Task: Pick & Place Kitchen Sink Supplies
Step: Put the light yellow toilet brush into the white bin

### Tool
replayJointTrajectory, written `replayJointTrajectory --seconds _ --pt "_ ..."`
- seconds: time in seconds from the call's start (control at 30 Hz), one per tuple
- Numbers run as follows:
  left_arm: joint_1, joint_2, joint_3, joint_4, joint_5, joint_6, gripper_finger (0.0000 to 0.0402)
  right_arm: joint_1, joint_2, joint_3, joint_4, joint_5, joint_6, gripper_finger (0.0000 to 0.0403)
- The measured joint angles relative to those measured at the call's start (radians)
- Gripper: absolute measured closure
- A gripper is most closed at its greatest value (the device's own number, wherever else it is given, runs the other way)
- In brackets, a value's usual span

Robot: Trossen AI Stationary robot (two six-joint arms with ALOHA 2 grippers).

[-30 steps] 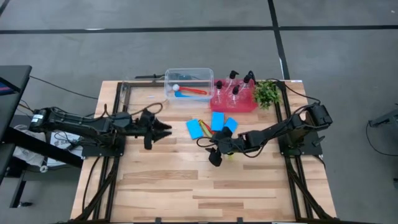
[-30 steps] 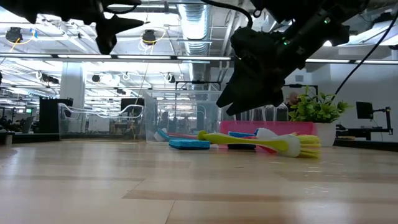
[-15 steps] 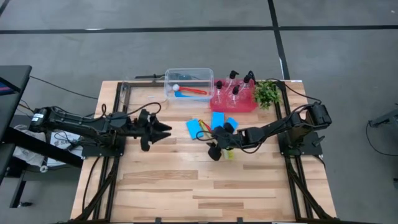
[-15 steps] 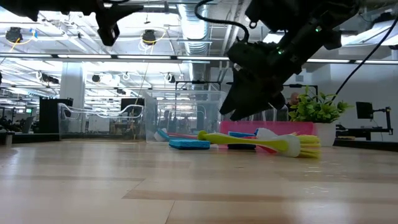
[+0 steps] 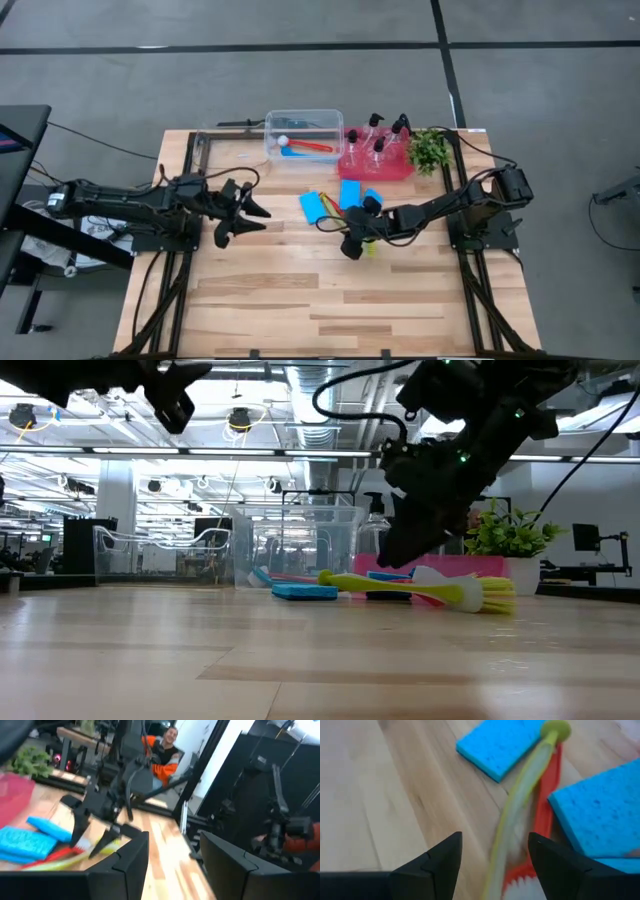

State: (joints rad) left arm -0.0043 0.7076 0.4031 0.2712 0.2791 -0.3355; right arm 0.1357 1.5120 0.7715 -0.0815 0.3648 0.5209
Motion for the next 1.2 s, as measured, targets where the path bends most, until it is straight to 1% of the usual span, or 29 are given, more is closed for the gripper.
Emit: replayJointTrajectory --seconds 0.17,0.4,0.57,0.67,0.77,0.9,1.0,1.2 --pt "0.035 -0.020 -0.035 0.003 0.010 0.007 0.0223 -0.011 0.033 0.000 -0.027 0.028 0.000 0.0182" --pt "0.035 -0.019 -0.079 0.009 -0.016 -0.026 0.0223 -0.019 0.160 0.004 0.021 0.014 -0.002 0.0182" --pt "0.035 -0.018 -0.087 0.015 -0.022 -0.045 0.0223 -0.005 0.228 0.003 0.053 0.008 0.070 0.0182" --pt "0.035 -0.018 -0.087 0.022 -0.035 -0.047 0.0223 0.012 0.240 0.003 0.052 0.009 0.112 0.0188" --pt "0.035 -0.019 -0.087 0.024 -0.043 -0.047 0.0223 0.030 0.238 0.003 0.049 0.014 0.150 0.0213" --pt "0.033 -0.019 -0.087 0.029 -0.043 -0.055 0.0223 0.052 0.212 0.001 0.043 0.021 0.198 0.0266" --pt "0.024 -0.018 -0.087 0.030 -0.043 -0.065 0.0223 0.068 0.186 0.002 0.057 -0.002 0.236 0.0306" --pt "0.019 -0.019 -0.087 0.043 -0.045 -0.062 0.0223 0.095 0.121 -0.004 0.068 -0.020 0.244 0.0354"
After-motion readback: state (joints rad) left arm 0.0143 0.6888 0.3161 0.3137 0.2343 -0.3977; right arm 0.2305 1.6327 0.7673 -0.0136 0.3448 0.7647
